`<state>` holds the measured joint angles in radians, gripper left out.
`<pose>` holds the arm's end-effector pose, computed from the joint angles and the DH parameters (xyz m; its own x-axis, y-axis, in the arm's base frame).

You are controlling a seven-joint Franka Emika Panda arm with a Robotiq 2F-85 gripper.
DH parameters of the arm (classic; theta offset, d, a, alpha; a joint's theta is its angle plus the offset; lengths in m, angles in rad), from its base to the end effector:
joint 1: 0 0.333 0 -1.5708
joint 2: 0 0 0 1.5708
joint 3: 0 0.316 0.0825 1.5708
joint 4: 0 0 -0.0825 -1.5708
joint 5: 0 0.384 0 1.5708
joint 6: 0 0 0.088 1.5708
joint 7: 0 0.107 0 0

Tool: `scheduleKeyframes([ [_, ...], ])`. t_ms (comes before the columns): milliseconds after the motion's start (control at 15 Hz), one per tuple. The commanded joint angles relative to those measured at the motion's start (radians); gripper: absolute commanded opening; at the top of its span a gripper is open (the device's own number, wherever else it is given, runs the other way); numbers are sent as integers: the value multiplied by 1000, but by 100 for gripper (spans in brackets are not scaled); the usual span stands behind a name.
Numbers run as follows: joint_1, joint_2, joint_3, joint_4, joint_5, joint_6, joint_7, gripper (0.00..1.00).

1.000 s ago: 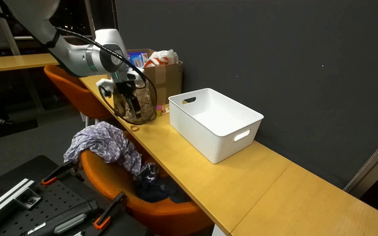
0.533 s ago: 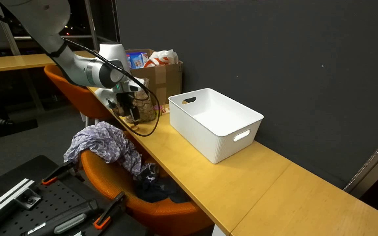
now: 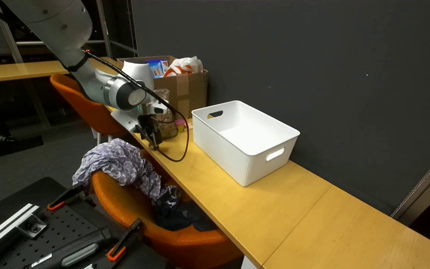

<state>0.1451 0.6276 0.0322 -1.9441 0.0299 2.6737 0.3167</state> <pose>0.6179 0.1091 0.1642 0.9811 -0.1738 0.0854 -0.1686 -0.9836 -0.0649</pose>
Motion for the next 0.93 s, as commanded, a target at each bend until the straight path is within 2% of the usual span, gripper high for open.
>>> scheduleKeyframes([
  [0,-37,56,28,75,36,-28,-95,100],
  [67,-39,63,30,91,38,-46,-104,100],
  [133,-4,34,-5,38,17,-10,-61,100],
  [333,-4,43,-8,44,17,-10,-63,100],
  [400,6,45,-27,47,6,-12,-46,100],
  [867,21,75,-25,70,-1,0,-54,100],
])
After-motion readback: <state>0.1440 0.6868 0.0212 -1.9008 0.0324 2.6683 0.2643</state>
